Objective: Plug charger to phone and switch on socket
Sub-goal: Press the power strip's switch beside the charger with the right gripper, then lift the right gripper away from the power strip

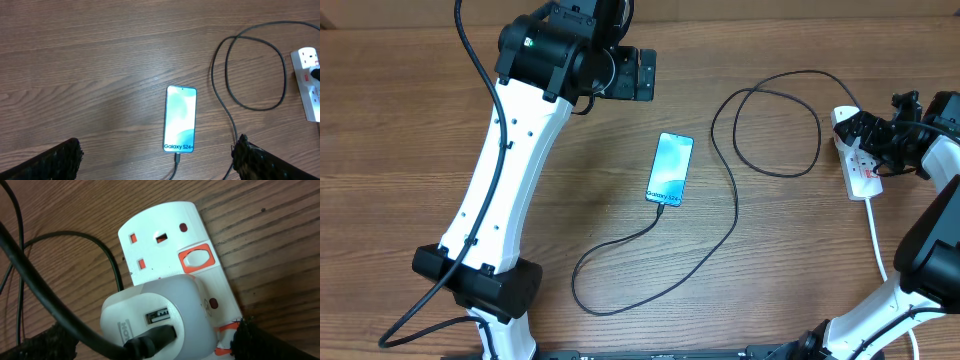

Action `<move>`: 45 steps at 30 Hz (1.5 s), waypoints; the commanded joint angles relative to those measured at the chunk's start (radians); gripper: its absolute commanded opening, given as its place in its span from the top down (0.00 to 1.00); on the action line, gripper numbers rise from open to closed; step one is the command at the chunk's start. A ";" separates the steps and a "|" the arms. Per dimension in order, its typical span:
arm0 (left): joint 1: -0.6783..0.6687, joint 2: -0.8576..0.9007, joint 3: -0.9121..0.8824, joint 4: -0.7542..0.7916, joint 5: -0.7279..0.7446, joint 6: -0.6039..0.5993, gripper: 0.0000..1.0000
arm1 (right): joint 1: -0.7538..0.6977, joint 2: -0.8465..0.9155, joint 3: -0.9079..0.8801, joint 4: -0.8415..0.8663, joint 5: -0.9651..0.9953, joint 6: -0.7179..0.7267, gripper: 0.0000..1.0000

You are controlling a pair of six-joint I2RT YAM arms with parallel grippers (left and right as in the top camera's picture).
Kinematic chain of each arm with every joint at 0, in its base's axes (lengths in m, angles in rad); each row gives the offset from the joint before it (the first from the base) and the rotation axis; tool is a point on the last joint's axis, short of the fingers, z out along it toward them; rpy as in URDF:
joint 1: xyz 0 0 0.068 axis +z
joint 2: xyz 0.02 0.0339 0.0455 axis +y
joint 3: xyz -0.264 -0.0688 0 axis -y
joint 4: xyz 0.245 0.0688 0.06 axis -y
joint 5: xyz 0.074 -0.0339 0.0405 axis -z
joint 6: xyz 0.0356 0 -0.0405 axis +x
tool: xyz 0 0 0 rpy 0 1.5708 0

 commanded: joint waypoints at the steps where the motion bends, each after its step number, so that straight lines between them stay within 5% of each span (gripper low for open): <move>1: 0.003 0.008 0.001 0.001 -0.007 0.019 0.00 | 0.012 0.024 -0.006 -0.012 -0.024 0.010 0.00; 45: 0.003 0.008 0.001 0.001 -0.007 0.019 0.01 | 0.012 0.026 -0.006 -0.088 -0.137 0.029 0.00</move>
